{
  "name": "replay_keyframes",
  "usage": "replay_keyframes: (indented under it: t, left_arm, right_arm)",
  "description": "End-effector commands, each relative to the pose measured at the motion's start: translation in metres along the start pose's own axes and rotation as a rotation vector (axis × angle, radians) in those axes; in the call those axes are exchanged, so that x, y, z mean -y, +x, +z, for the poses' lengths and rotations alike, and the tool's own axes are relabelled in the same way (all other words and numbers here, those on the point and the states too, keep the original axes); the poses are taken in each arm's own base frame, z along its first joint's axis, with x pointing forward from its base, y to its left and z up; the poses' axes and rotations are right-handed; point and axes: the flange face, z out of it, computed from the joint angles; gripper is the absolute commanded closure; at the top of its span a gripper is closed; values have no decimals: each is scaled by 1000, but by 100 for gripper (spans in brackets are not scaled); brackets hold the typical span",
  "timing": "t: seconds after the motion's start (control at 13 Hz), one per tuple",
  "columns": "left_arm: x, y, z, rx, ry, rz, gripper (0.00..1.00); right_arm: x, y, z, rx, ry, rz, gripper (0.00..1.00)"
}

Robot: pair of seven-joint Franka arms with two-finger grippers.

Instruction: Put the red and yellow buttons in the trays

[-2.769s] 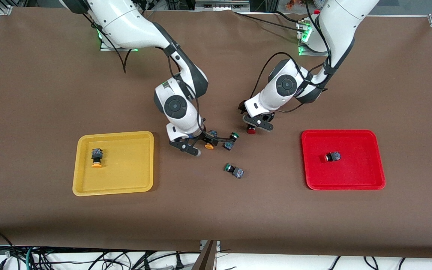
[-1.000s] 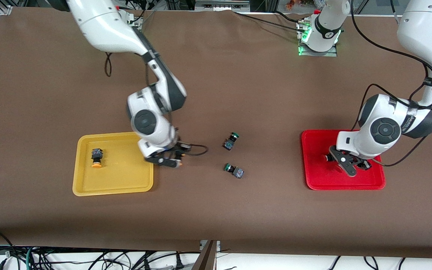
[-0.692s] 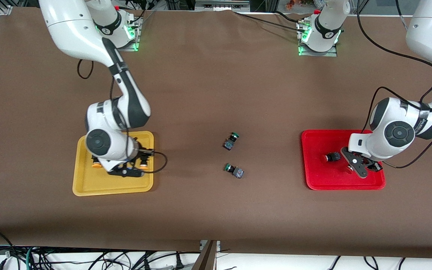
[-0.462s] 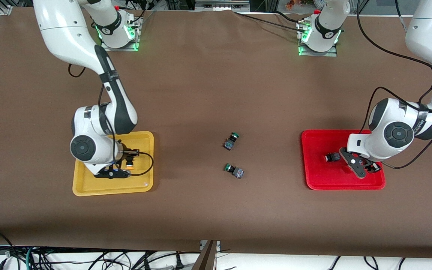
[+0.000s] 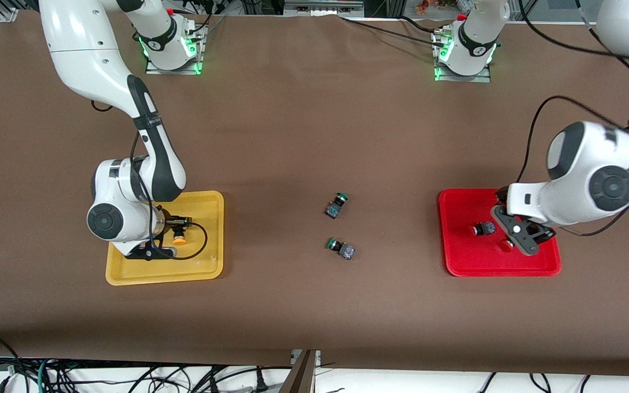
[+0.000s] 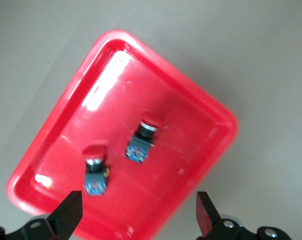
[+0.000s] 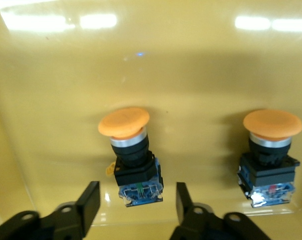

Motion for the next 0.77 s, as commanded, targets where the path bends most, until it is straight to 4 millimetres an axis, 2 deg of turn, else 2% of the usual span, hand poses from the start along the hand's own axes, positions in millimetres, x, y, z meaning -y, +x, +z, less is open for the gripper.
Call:
replay_keyframes:
  t: [0.0, 0.08, 0.23, 0.38, 0.46, 0.54, 0.62, 0.69]
  left_arm:
    - [-19, 5, -68, 29, -61, -106, 0]
    - [-31, 5, -89, 56, -65, -154, 0]
    - [-50, -5, -135, 68, -34, -210, 0]
    - [-77, -16, -184, 41, 47, -228, 0]
    - [-97, -13, -200, 39, 92, -251, 0]
    - [-94, -27, -209, 38, 122, -363, 0]
    - [-99, -31, -208, 26, 127, -482, 0]
    - [-97, -44, -209, -29, 102, -616, 0]
  right_arm:
    - [-2, -1, -50, -3, 14, -21, 0]
    - [-3, -1, -74, 18, 12, -23, 0]
    - [-17, -5, -124, 79, -4, -54, 0]
    - [-35, -18, -163, 133, -40, -128, 0]
    - [-44, -30, -195, 126, -63, -176, 0]
    - [-48, -43, -224, 104, -61, -191, 0]
    - [-52, -62, -260, 74, -47, -188, 0]
    - [-57, -84, -283, 101, -30, -182, 0]
